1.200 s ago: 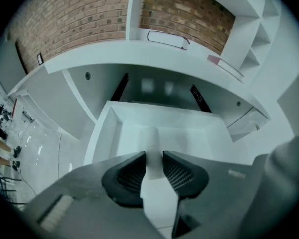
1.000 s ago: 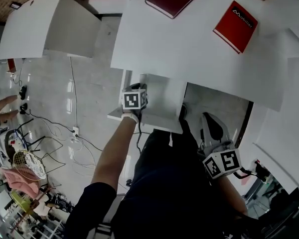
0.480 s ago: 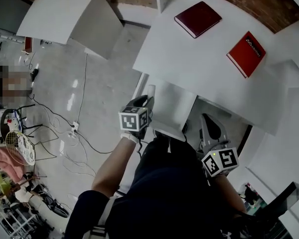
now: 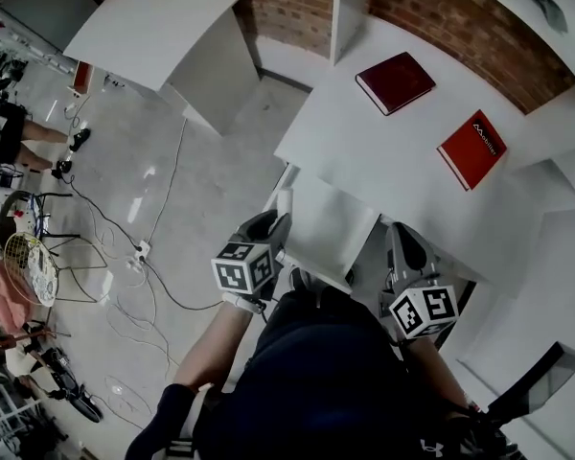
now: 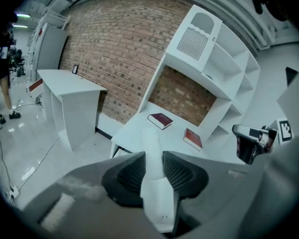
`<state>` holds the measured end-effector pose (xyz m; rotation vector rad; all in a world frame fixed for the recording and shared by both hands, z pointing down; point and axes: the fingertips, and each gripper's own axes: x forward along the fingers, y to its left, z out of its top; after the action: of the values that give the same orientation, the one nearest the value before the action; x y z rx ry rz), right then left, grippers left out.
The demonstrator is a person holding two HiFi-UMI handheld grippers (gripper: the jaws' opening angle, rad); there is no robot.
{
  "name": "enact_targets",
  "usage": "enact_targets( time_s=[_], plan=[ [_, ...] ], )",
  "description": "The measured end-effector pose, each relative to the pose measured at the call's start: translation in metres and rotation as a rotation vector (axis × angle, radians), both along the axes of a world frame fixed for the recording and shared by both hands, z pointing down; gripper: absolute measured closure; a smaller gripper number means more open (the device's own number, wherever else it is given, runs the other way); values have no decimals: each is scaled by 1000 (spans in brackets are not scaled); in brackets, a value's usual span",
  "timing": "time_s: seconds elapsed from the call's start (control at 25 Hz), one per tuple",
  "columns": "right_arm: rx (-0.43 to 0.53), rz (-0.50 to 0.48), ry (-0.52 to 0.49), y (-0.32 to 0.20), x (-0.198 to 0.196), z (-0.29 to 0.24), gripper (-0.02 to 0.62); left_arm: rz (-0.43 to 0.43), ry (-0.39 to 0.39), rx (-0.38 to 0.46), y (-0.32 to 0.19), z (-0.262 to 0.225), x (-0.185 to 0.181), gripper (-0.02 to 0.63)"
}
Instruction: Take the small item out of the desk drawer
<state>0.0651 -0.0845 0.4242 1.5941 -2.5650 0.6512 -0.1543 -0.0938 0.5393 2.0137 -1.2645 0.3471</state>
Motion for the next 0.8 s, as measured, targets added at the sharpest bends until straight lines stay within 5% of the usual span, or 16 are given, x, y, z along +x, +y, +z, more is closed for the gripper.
enact_targets(
  time_s=[0.36,0.8],
  plan=[
    [66,13,-2,-8,1,-29,593,42,-39,81,-28,-33,5,486],
    [72,223,37,14,71,-42,594,394,-262,171,-118,20,101,485]
  ],
)
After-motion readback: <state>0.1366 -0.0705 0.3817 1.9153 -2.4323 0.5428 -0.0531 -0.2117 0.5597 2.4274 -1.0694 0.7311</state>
